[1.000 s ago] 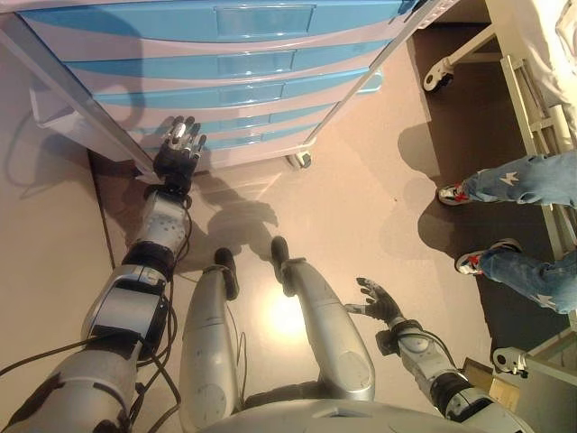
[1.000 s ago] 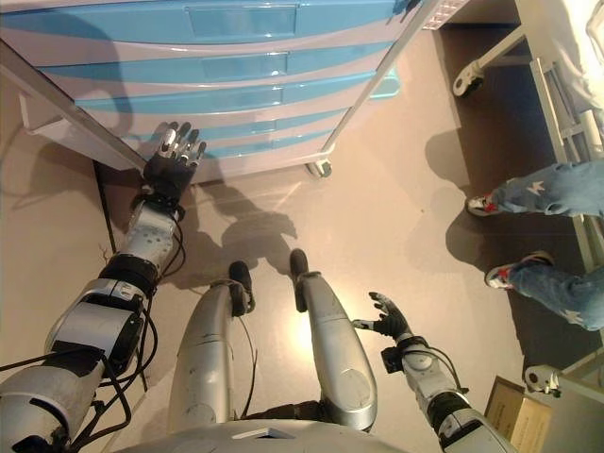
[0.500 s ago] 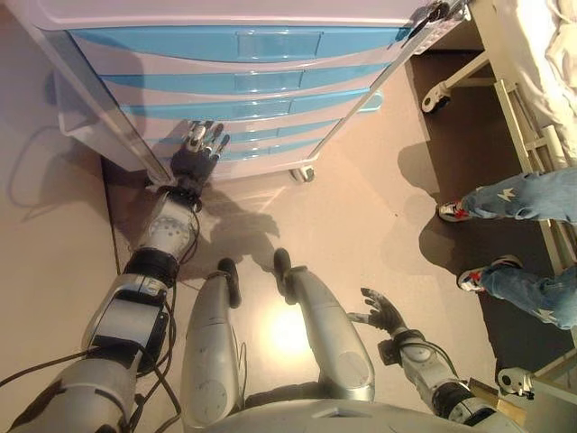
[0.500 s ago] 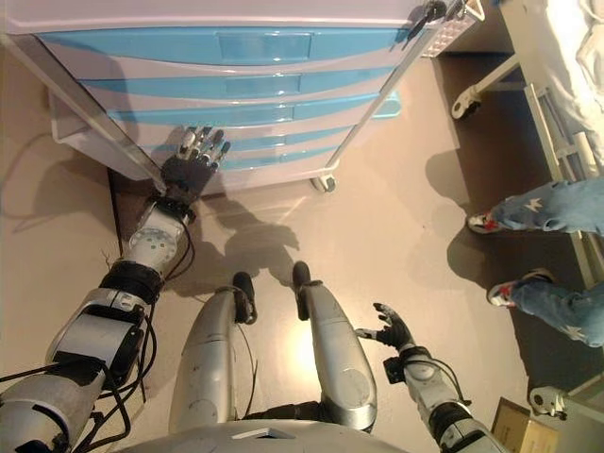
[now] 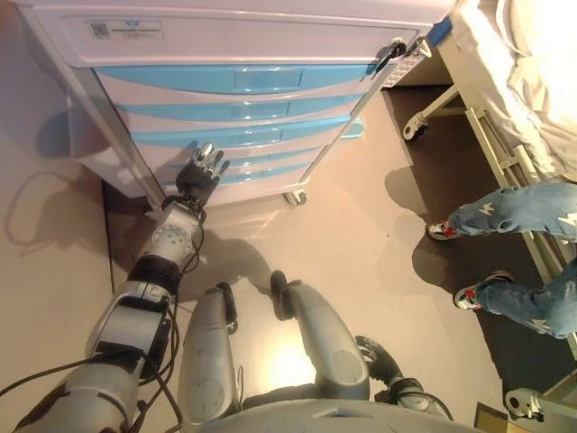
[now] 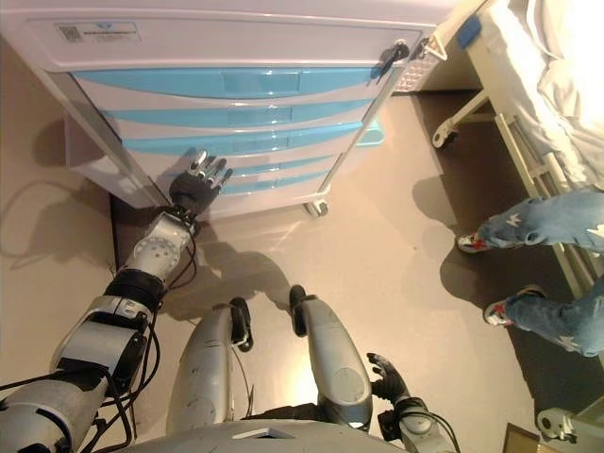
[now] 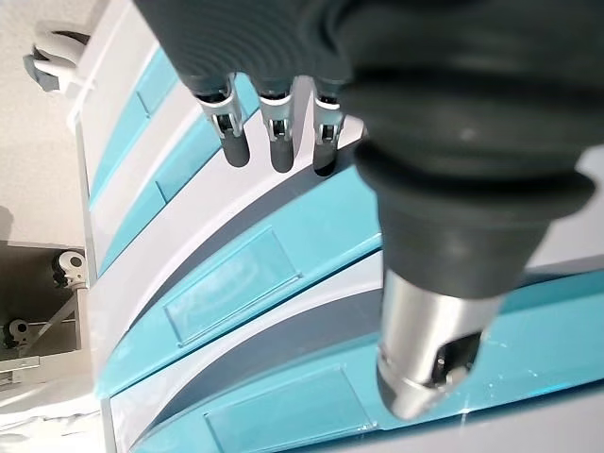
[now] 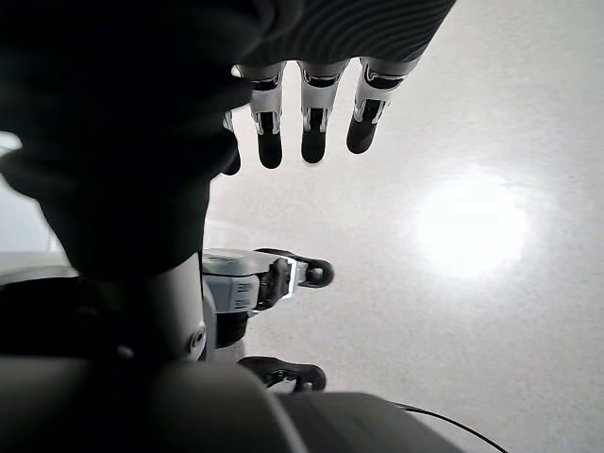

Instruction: Open the drawer and pick up the medicine

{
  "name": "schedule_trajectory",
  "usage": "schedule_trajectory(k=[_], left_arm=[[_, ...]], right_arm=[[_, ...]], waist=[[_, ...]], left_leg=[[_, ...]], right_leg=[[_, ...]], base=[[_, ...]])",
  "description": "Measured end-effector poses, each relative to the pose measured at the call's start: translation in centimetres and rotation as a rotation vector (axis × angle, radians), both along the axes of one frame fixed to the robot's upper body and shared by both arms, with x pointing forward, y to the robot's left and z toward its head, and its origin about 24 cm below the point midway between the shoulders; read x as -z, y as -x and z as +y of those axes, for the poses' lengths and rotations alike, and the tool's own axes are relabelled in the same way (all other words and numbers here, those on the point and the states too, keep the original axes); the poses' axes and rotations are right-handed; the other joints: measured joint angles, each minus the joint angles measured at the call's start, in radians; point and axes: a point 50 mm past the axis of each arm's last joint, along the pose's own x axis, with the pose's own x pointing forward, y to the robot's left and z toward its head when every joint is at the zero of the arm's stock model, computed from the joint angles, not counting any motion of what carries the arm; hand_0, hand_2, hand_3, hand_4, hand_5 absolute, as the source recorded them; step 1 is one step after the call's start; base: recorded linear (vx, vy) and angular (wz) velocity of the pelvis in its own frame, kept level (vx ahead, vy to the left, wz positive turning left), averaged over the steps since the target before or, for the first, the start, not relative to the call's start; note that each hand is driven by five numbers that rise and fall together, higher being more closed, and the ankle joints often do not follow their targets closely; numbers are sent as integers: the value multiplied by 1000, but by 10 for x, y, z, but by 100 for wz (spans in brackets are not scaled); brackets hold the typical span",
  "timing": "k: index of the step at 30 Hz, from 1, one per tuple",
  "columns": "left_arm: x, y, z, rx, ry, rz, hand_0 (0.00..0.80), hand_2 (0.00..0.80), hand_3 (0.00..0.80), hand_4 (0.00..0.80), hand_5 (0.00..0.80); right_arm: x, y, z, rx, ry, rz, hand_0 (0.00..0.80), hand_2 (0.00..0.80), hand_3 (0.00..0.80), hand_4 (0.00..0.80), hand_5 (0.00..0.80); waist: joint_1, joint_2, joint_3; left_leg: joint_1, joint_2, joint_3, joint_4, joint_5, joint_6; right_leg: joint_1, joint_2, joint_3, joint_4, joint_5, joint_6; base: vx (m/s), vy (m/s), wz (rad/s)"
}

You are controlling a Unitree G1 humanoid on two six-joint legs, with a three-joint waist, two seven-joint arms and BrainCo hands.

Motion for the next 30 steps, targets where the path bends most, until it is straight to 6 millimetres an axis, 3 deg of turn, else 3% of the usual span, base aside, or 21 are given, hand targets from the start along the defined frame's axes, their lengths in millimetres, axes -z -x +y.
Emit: schedule_trajectory(k=[7,8,9,10,11,18,25,30], left_arm=[[13,7,-7,13,103,-40,0,0,0,0,0],[17,10,-10,19,155,-73,329,329,329,329,329],[21,13,-14,20,207,-103,489,489,489,489,489],[26,16,-17,10,255,-123,769,769,769,769,769],[31,19,-22,6,300,-131,800,800,800,800,800],[59,43,-31,-14,499,-228,800,800,800,800,800],[74,64,-36,44,511,-278,800,800,800,800,800],[91,98,-51,178,540,-270,800,800,800,800,800]], right_arm=[[0,2,-1,5,2,-10,0,0,0,0,0],[0,2,-1,5,1,-11,0,0,0,0,0],[0,2,-1,4,1,-15,0,0,0,0,0],[0,2,-1,4,1,-17,0,0,0,0,0],[0,2,-1,4,0,-19,0,0,0,0,0],[0,3,-3,2,1,-17,0,0,0,0,0],[-1,0,-6,-18,-1,-1,0,0,0,0,0],[-3,-6,-8,-16,2,-3,0,0,0,0,0]], waist=[[0,0,0],[0,-1,0],[0,-2,1],[-1,-2,1],[-2,-2,1],[-11,-2,1],[-7,4,3],[14,35,24]], left_leg=[[-2,-4,0,16,-1,2],[-6,-5,0,18,-1,2],[-10,-7,0,21,-1,2],[-11,-11,0,24,-2,4],[-10,-13,-1,25,-3,5],[-10,-18,6,22,-3,5],[-13,-58,-7,-11,17,2],[-17,-79,-13,-54,37,3]], right_leg=[[-8,-6,-5,19,-3,3],[-13,-6,-5,23,-3,2],[-19,-6,-5,31,-4,3],[-21,-6,-1,38,-9,5],[-21,-6,1,40,-10,6],[-25,-7,13,44,-10,7],[-47,-15,36,49,-8,4],[-57,-33,32,31,-9,5]], base=[[44,-39,0],[66,-41,-2],[80,-40,0],[69,-24,1],[70,-20,-1],[-9,31,-3],[-105,105,-7],[-173,114,8]])
